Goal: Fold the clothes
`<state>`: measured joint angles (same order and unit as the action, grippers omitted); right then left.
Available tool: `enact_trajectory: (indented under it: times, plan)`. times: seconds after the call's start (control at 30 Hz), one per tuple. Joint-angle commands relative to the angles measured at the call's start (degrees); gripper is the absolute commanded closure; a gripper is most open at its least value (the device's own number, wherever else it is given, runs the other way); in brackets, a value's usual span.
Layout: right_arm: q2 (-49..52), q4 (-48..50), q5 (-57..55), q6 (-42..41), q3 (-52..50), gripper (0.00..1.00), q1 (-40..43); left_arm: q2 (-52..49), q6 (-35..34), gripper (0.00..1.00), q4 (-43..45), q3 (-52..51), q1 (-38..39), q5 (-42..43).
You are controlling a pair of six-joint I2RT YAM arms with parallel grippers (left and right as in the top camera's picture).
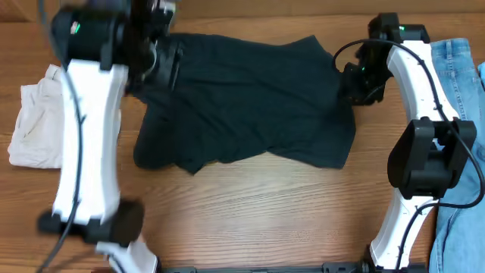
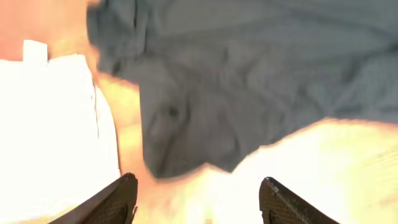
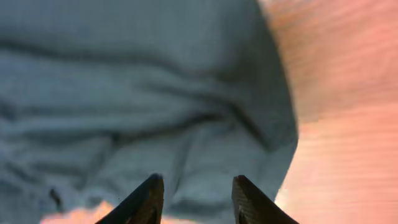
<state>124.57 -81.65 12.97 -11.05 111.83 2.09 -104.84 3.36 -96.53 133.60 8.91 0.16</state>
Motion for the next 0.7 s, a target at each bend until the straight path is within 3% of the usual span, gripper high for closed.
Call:
enact_trajectory:
  times: [0.0,0.17,0.37,0.47,0.67]
  plan:
    - [-4.48,-2.84,2.60,2.19,1.22,0.60,0.13,8.50,-5.14,0.37,-0.22,-16.39,-0.74,-0.35]
    - [-9.38,-4.96,5.38,2.14,1.22,0.59,-0.04,12.35,-6.43,0.38,5.05,-35.10,-0.57,4.90]
    - [-17.00,-10.27,5.14,2.10,0.85,0.53,-3.26,12.24,-7.72,0.39,24.61,-56.72,0.79,13.84]
    - [-18.08,-10.25,5.14,1.90,-0.37,0.46,-5.92,12.22,-7.63,0.36,33.22,-64.83,3.06,14.43]
    - [-18.05,-8.33,5.14,1.90,-2.01,0.45,-8.66,10.58,-7.87,0.34,42.36,-73.40,7.13,11.15]
